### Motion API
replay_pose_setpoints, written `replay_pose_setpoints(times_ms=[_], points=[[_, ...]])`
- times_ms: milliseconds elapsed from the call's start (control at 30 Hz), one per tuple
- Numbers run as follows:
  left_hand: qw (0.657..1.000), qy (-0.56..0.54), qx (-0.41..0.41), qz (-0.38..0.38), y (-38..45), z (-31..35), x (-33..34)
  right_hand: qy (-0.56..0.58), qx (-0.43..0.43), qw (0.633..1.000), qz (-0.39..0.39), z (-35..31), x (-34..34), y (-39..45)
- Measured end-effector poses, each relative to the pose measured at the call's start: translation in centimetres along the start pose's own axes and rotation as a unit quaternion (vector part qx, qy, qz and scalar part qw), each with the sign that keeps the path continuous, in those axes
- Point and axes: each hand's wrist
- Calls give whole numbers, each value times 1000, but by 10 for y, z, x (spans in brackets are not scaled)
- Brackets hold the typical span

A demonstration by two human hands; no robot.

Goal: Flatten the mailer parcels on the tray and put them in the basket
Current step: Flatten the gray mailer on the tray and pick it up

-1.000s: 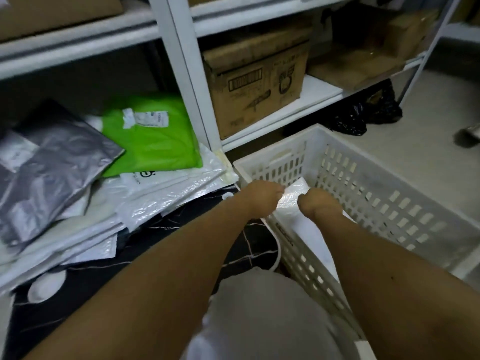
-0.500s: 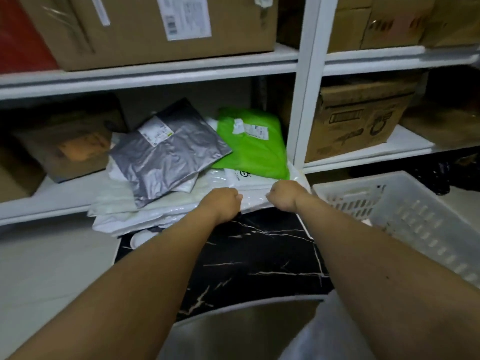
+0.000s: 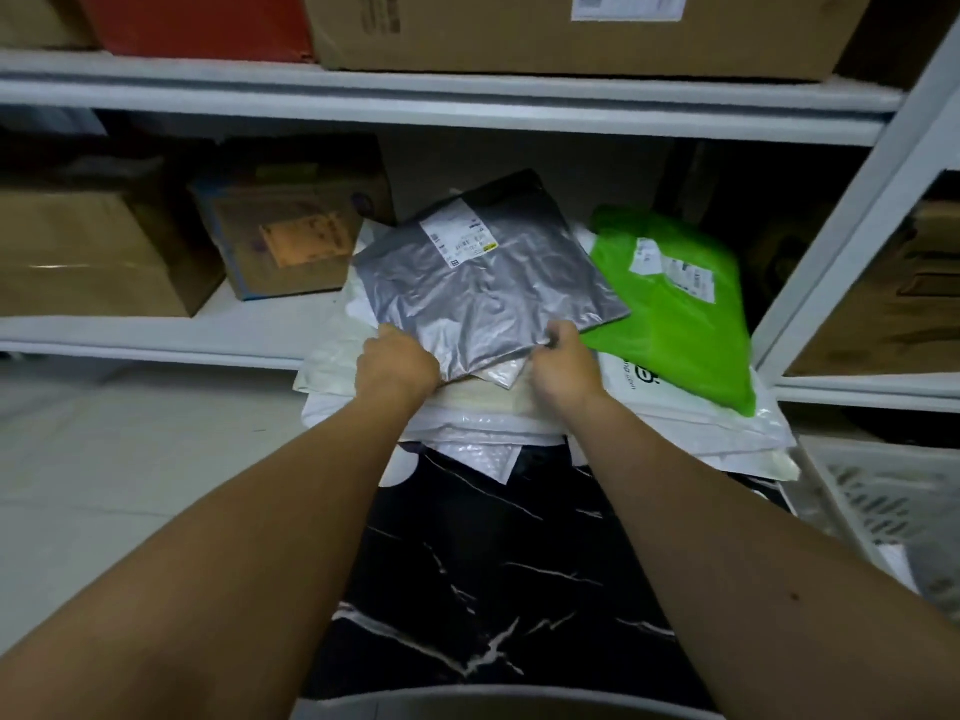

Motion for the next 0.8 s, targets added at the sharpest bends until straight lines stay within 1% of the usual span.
replay_pose_setpoints(times_ms=[100,167,300,400,467,533,633,700,800], points=[[998,-48,-24,-14,17,-2,9,78,12,997,23,-1,2,19],[997,-69,-36,-14,20,-2,13,104,30,994,33,-3,3,26],[995,-91,-41,-15,18,-5,16,73,21,996,54,-4,6,25],[997,-83,2,-12,5,-8,12,60,5,996,64,-8,6,13],[998,-12,57,3,-12,-9,8,61,-11,995,73,-15,3,-2],[991,77,109,23,-29,-11,8,74,-13,993,89,-23,-3,-22],[968,186,142,87,-55,-17,3,73,1,991,115,-28,-19,-59],[940,263,182,123,-74,-23,-5,55,15,990,131,-25,-30,-86],[886,350,274,134,-110,-33,-17,41,71,986,143,-10,-45,-123]])
Point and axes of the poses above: each hand's wrist, its own y-axis towards the middle knuckle, its own x-axis out of the palm, z = x × y, and after that the axes turned 1 degree about -y, right-handed
